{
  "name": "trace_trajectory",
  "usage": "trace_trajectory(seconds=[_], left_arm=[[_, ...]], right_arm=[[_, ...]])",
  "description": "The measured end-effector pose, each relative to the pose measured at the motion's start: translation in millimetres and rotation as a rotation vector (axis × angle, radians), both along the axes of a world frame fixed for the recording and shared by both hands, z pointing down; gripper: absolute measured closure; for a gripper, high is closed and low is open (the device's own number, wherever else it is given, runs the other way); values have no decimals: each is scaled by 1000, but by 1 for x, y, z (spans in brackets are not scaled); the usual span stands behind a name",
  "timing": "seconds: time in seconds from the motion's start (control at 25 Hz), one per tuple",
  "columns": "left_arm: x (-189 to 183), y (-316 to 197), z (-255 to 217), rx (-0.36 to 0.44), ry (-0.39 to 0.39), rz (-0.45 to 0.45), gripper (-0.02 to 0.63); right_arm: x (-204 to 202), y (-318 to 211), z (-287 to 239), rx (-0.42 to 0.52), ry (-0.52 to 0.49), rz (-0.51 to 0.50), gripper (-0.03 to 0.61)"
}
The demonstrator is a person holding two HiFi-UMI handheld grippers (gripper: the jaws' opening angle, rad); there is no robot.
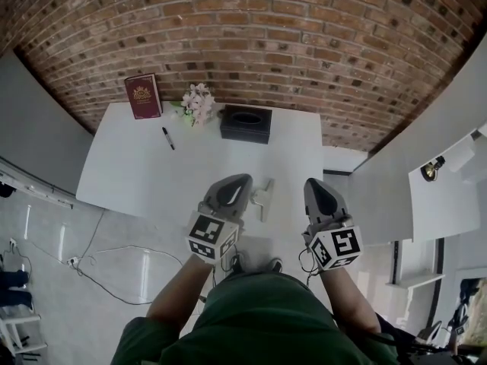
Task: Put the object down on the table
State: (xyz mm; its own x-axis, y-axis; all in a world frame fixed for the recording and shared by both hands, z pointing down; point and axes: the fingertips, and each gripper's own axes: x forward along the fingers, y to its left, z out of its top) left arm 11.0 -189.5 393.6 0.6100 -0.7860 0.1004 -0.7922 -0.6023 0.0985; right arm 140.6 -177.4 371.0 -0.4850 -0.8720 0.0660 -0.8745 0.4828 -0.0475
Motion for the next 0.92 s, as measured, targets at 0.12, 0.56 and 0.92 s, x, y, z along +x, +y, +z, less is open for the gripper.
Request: trace_trajectory(seconds=[0.12,0.56,0.92], left_arm=[[-1,0,1,2,-3,1,601],[-1,-6,14,-21,-13,3,601],[-2,-14,27,-44,-37,7,601]], right_arm=[[-1,0,0,2,2,2,577],[1,-6,1,3,7,9,577],[-3,-12,0,5,18,7,577]])
